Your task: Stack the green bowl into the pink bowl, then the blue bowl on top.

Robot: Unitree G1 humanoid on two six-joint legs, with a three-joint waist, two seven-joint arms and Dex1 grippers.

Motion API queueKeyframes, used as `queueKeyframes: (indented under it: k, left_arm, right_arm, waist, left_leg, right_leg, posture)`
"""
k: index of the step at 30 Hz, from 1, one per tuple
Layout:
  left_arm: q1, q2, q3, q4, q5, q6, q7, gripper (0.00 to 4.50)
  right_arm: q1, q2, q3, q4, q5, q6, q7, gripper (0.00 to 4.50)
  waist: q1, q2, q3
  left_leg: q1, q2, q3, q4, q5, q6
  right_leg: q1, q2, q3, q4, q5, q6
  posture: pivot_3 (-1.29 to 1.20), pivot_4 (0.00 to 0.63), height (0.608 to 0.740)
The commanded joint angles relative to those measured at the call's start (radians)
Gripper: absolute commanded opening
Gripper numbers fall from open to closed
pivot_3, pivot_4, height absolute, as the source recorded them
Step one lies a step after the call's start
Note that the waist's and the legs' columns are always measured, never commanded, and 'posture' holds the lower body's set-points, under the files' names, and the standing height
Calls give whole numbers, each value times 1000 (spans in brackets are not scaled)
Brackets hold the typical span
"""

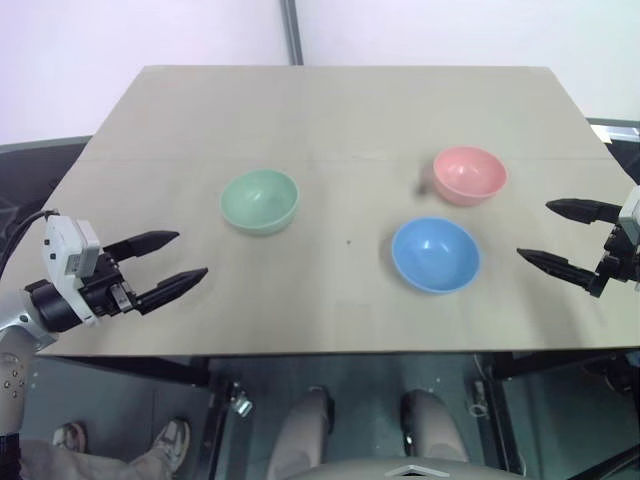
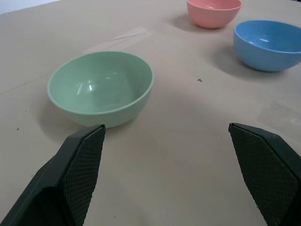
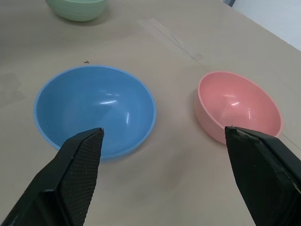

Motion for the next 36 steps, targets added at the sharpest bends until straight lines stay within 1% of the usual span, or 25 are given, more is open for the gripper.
queueKeyframes:
  k: [1, 7, 16, 27, 32, 34, 36]
  left_arm:
    - [-17, 16, 14, -50, -29, 32, 14, 4413]
    - [-59, -1, -24, -93, -52, 83, 53, 4413]
    - [-85, 5, -49, -86, -44, 92, 67, 4413]
    - [-112, 11, -85, -93, -15, 86, 78, 4413]
    - [-128, 1, -110, -112, -5, 87, 96, 4413]
    - [-135, -4, -120, -114, -18, 89, 86, 4413]
    - [-136, -11, -121, -127, -68, 109, 57, 4413]
  right_arm:
    - [-41, -10, 15, -34, 17, 4, -17, 4500]
    - [-90, -6, 64, -39, 19, 16, -38, 4500]
    - [-123, -4, 89, -26, 10, 9, -40, 4500]
    - [-166, 32, 164, -15, -10, -29, -49, 4500]
    - [-239, 75, 275, 4, -98, -69, -102, 4500]
    - [-296, 87, 344, 38, -157, -62, -131, 4500]
    - [-379, 107, 418, 136, -236, -85, -154, 4500]
  waist:
    - [0, 0, 0]
    - [2, 0, 0]
    - [2, 0, 0]
    - [2, 0, 0]
    - [0, 0, 0]
    - [-2, 0, 1]
    - [-5, 0, 1]
  left_leg:
    - [0, 0, 0, 0, 0, 0]
    - [0, 0, 0, 0, 0, 0]
    - [0, 0, 0, -1, -1, -1]
    - [0, 0, 0, -1, -1, -1]
    - [0, 0, 0, -1, -1, -1]
    - [0, 0, 0, -1, -1, -1]
    - [0, 0, 0, -1, -1, -1]
  right_leg:
    - [0, 0, 0, 0, 0, 0]
    - [0, 0, 0, 0, 0, 0]
    - [0, 0, 0, -2, 1, 1]
    - [0, 0, 0, -2, 1, 2]
    - [0, 0, 0, -2, 1, 2]
    - [0, 0, 0, -2, 1, 2]
    - [0, 0, 0, -2, 1, 2]
  posture:
    - [0, 150, 740]
    - [0, 150, 740]
    - [0, 150, 740]
    - [0, 150, 740]
    - [0, 150, 740]
    - [0, 150, 740]
    - [0, 150, 740]
